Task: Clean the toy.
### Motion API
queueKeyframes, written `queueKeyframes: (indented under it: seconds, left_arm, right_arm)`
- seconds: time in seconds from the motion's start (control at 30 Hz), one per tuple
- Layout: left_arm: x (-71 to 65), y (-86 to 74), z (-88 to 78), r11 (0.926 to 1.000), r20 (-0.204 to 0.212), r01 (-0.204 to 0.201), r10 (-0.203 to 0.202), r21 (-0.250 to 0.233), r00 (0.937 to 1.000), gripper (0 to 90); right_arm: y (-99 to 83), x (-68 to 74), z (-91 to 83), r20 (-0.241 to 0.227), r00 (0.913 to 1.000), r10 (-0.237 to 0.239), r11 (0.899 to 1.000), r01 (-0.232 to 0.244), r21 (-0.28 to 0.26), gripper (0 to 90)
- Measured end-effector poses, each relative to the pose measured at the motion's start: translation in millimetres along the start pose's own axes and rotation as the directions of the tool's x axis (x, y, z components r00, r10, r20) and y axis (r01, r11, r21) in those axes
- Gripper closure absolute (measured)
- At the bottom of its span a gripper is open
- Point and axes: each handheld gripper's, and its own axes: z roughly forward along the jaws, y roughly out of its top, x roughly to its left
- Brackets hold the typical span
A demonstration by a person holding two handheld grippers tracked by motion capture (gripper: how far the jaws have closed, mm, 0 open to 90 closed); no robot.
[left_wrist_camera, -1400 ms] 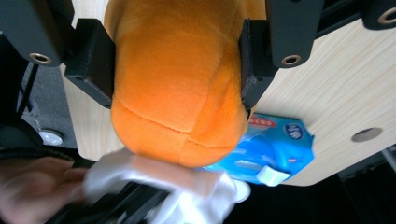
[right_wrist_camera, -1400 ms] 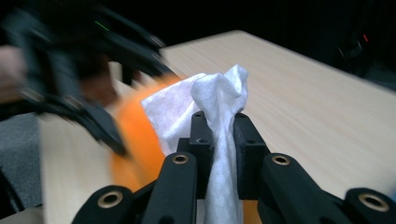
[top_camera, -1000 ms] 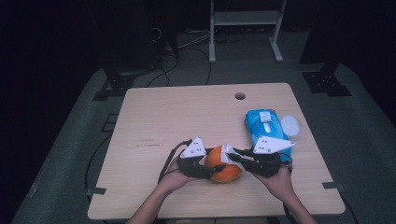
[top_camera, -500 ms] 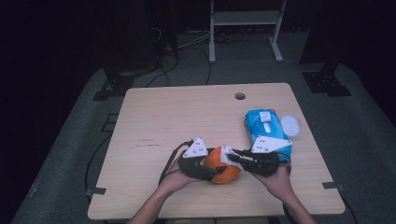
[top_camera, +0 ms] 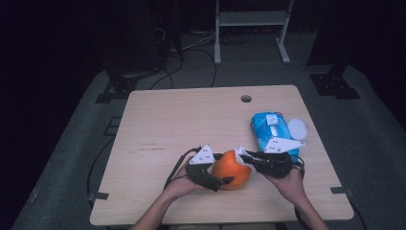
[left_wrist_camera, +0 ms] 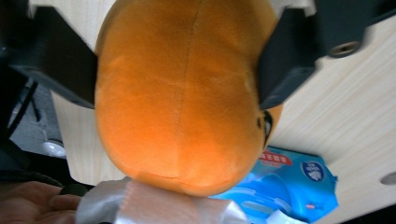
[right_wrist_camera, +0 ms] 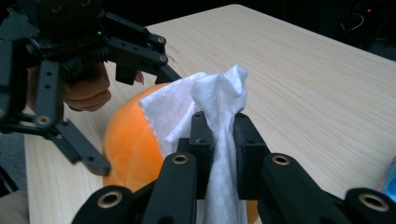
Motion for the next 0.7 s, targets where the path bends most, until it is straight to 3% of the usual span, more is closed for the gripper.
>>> queueKeyframes:
  seconds: [0.13, 0.27, 0.33, 0.6, 0.7]
  left_arm:
    - [-3.2, -0.4, 2.1, 0.9998, -0.025, 0.012, -0.012, -0.016, 0.9996, 28.7]
    - [-10.9, 1.2, 7.6, 0.9995, -0.003, -0.030, 0.030, -0.004, 0.9995, 29.1]
    - [-14.3, 0.4, 9.1, 0.9984, 0.003, -0.056, 0.056, -0.001, 0.9984, 29.0]
    - [-11.3, -1.2, 6.8, 0.9977, -0.005, -0.068, 0.068, -0.002, 0.9977, 29.2]
    - [-4.6, -1.2, 2.6, 0.9996, -0.022, -0.028, 0.028, -0.004, 0.9994, 28.7]
  right_arm:
    - [7.3, 11.5, -1.7, -0.023, 0.9993, -0.029, 0.999, 0.029, -0.016, 80.0]
    - [15.3, 34.8, 7.5, -0.063, 0.9916, -0.113, 0.994, 0.113, -0.001, 79.9]
    - [16.1, 41.4, 12.2, -0.045, 0.9886, -0.143, 0.989, 0.144, 0.018, 79.9]
    - [10.7, 15.6, 0.9, 0.033, 0.9968, -0.073, 0.997, 0.072, 0.016, 79.9]
    - [3.7, 6.5, -3.9, 0.060, 0.9970, -0.048, 0.999, 0.046, 0.023, 80.0]
